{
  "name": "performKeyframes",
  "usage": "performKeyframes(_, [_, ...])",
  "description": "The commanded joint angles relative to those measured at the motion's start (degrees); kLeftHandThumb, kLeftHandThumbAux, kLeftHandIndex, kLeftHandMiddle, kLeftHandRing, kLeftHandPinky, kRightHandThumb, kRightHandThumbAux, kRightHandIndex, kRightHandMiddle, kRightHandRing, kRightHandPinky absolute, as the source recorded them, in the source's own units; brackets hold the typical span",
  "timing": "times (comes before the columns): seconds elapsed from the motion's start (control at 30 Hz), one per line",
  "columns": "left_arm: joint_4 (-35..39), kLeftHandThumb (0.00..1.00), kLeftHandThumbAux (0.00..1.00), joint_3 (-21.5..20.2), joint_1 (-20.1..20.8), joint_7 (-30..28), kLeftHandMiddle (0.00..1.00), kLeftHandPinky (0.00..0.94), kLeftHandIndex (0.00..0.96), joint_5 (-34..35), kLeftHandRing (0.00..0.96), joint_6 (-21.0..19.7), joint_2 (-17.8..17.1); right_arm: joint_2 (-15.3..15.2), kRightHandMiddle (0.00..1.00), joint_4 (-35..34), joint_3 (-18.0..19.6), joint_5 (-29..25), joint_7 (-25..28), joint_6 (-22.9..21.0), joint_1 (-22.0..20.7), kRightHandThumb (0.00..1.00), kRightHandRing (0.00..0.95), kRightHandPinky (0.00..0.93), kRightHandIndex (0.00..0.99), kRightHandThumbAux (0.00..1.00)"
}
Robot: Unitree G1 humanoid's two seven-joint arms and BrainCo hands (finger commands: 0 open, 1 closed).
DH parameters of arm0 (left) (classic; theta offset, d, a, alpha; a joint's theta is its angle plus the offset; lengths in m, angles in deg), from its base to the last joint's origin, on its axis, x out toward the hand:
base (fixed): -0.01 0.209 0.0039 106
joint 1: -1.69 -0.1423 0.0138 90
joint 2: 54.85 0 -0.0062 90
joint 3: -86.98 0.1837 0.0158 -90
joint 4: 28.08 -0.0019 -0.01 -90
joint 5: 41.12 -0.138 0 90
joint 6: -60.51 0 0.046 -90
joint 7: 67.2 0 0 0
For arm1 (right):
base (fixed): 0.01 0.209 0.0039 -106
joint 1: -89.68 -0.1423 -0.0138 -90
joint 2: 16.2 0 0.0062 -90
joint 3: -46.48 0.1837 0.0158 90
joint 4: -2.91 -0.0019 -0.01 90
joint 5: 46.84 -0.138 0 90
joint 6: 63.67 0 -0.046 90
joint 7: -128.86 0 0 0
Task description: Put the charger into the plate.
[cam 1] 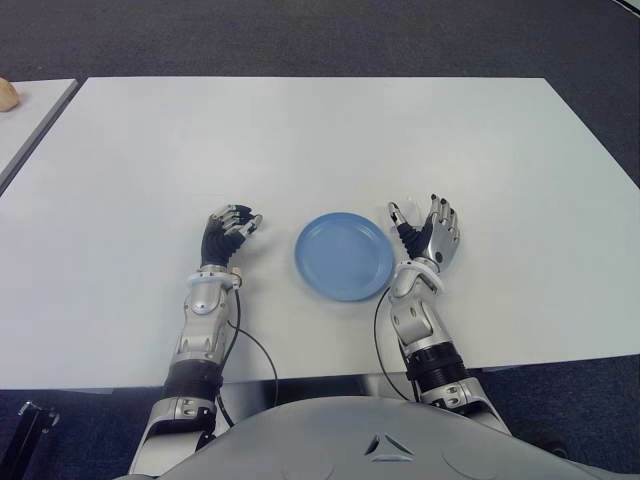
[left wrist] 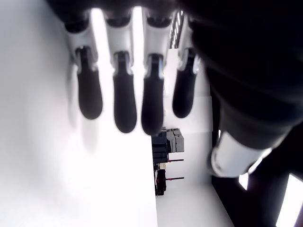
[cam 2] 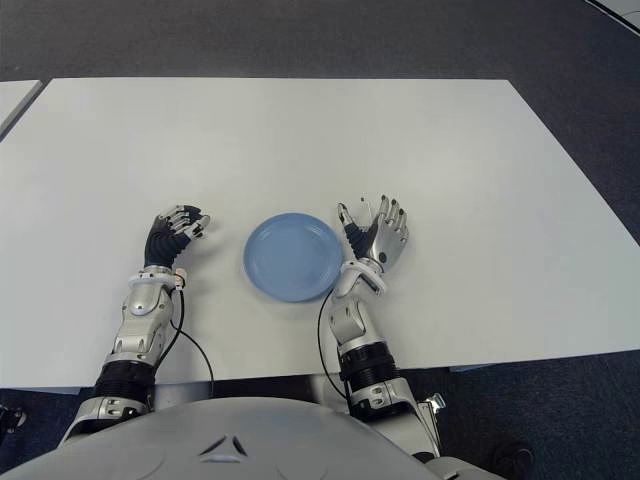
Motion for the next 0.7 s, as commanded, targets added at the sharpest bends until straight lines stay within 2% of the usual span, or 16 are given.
performKeyframes(0.03, [-0.77,0.705,0.721,-0.17,-0.13,0.43,0.499,0.501,0.427,0.14,0.504,0.24,0.23,0.29,0.000,2.53,0.90,-1.79,-0.91,0.79,-0.47,0.684,0.000,0.000,0.000,0.218])
performKeyframes(0.23, [-1.05,0.704,0.720,-0.24,-0.12,0.22,0.505,0.504,0.427,0.26,0.506,0.44,0.10,0.21,0.000,5.16,1.96,-3.07,-2.21,1.45,-0.97,0.701,0.000,0.000,0.000,0.231])
performKeyframes(0.57, [-1.05,0.705,0.720,-0.72,-0.15,-0.30,0.490,0.492,0.427,1.32,0.491,0.42,0.14,1.19,0.000,4.90,4.78,-5.13,-0.19,-5.27,-1.40,0.673,0.000,0.000,0.000,0.224])
performKeyframes(0.7, [-1.26,0.705,0.720,-0.94,-0.11,-0.50,0.493,0.496,0.427,1.89,0.496,0.94,0.16,0.42,0.000,8.43,6.67,-6.52,0.68,-7.09,-3.64,0.687,0.000,0.000,0.000,0.223])
